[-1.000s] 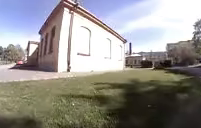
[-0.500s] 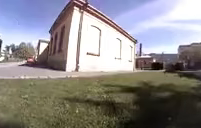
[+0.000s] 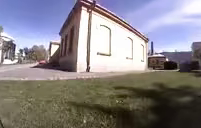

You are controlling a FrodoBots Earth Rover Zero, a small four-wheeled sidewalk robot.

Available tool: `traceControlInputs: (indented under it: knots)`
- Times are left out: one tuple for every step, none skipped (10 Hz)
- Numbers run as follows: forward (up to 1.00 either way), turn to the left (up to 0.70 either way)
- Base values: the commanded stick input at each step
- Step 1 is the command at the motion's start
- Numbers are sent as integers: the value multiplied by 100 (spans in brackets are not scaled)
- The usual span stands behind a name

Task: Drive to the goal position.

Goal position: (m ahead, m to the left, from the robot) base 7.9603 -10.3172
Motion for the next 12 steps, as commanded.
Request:
traceControlInputs:
  knots:
    - [60,30]
    - [60,30]
    - [61,30]
    - [61,30]
    - [61,30]
    - [61,30]
    - [61,30]
    - [61,30]
    - [61,6]
    - [61,0]
    - [64,0]
    - [67,0]
